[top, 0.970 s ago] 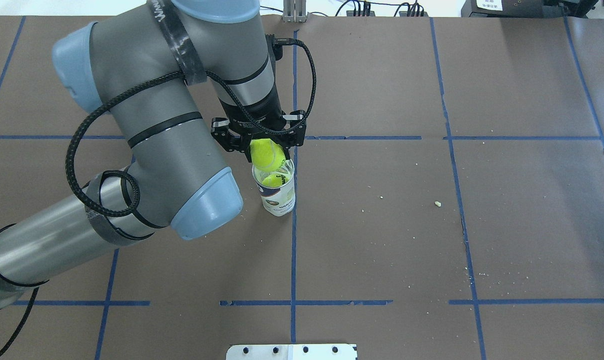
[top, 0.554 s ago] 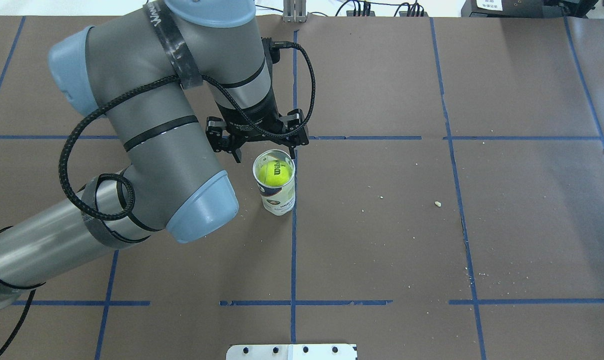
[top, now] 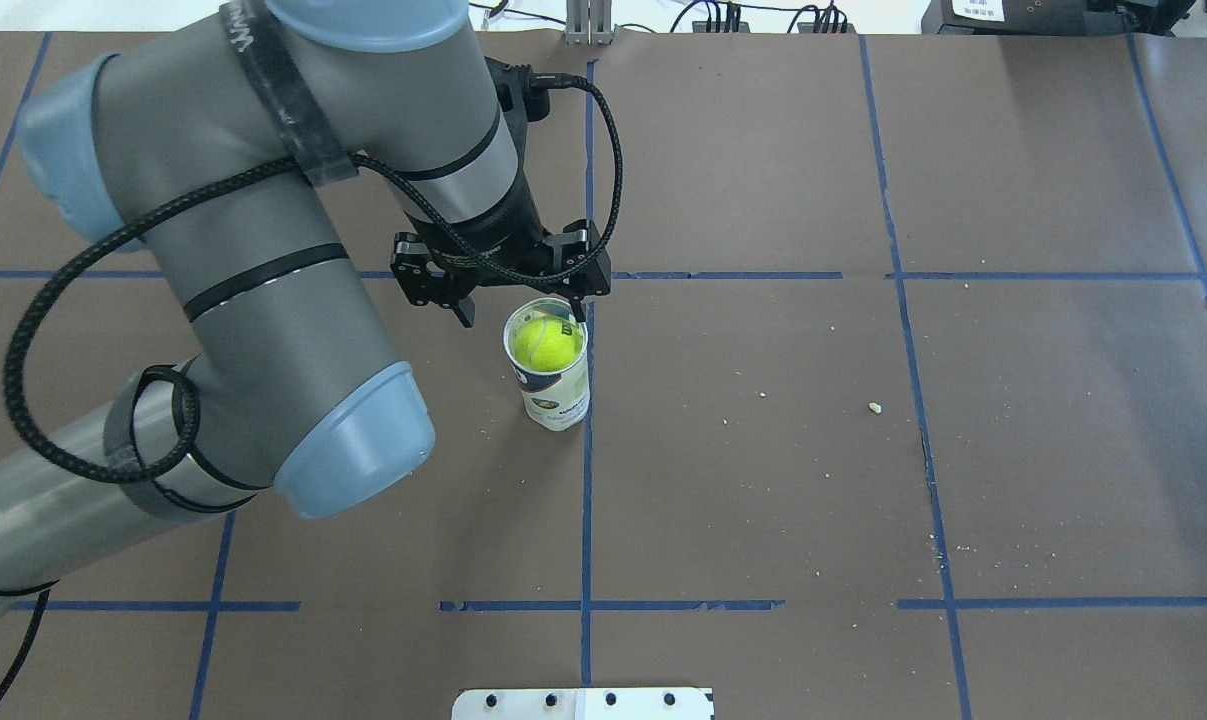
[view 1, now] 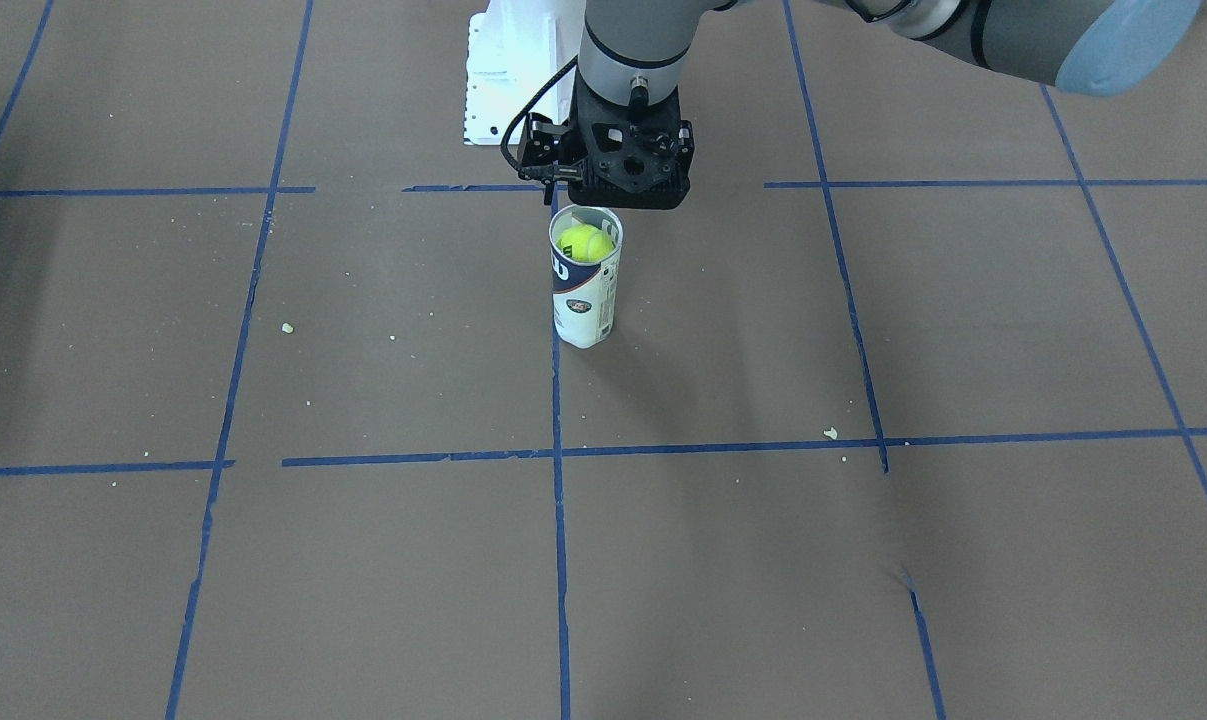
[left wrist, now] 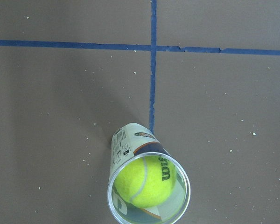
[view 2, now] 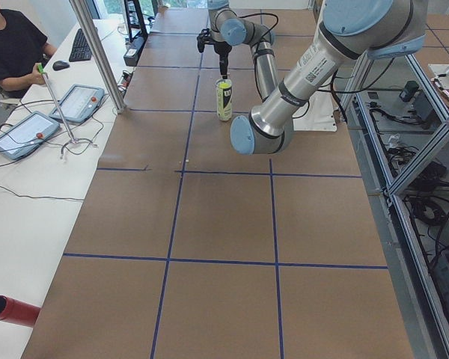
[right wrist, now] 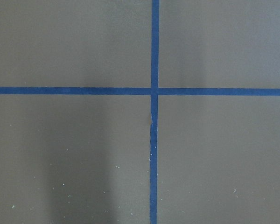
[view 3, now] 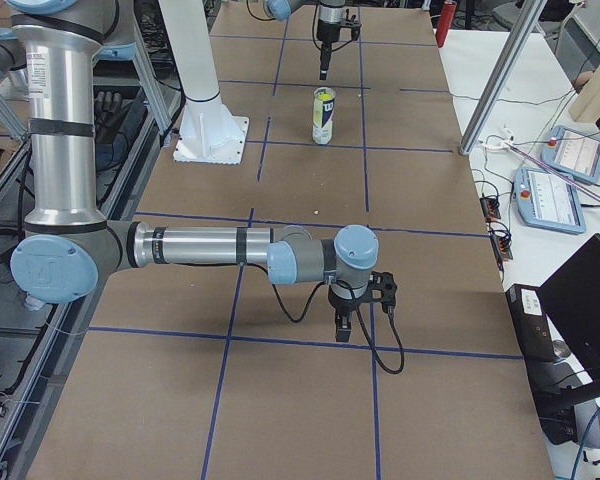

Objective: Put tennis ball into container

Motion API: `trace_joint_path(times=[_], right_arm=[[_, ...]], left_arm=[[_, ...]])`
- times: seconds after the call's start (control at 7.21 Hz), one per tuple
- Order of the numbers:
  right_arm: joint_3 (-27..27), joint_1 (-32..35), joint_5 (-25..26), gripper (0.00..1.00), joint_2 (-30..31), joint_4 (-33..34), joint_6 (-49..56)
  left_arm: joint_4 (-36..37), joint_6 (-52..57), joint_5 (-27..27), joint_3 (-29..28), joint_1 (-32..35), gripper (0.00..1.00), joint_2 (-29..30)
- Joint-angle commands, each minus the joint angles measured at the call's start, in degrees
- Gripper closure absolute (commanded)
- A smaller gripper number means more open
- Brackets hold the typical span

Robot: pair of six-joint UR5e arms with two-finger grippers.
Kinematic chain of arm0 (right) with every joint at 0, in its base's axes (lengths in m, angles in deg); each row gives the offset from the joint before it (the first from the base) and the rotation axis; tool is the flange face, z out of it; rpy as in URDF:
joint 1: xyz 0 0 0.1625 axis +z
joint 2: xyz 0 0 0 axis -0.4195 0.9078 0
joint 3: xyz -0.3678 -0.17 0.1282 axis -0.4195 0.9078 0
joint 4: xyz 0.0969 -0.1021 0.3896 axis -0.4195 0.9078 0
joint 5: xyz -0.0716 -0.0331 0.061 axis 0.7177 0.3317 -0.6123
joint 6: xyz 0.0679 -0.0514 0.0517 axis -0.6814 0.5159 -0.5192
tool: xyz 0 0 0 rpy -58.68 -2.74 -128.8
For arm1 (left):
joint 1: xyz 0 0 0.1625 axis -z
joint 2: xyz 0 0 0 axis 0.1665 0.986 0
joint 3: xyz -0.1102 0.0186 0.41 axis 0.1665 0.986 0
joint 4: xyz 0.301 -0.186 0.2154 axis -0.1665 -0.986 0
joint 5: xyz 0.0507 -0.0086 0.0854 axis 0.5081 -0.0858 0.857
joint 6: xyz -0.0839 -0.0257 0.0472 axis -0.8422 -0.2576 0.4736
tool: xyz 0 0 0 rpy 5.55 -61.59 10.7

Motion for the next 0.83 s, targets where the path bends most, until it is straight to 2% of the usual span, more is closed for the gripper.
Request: trace_joint_path(times=[0.0, 0.28, 0.55, 0.69], right_arm=[[0.0, 0.0, 0.0, 0.0, 0.0, 0.0, 0.0], [0.0, 0.0, 0.0, 0.0, 0.0, 0.0, 0.0], [0.0, 0.0, 0.0, 0.0, 0.0, 0.0, 0.0], [0.0, 0.0, 0.0, 0.0, 0.0, 0.0, 0.0]], left_arm=[[-0.2, 9.3, 0.0, 3.7, 4.0, 0.0, -5.1], [-0.1, 18.3, -0.7, 4.1, 13.8, 0.0, -9.9], [-5.4, 20.8, -2.9, 5.4, 23.2, 0.0, -20.1], [-7.9, 32.6, -8.0, 5.2, 29.1, 0.0, -27.9]])
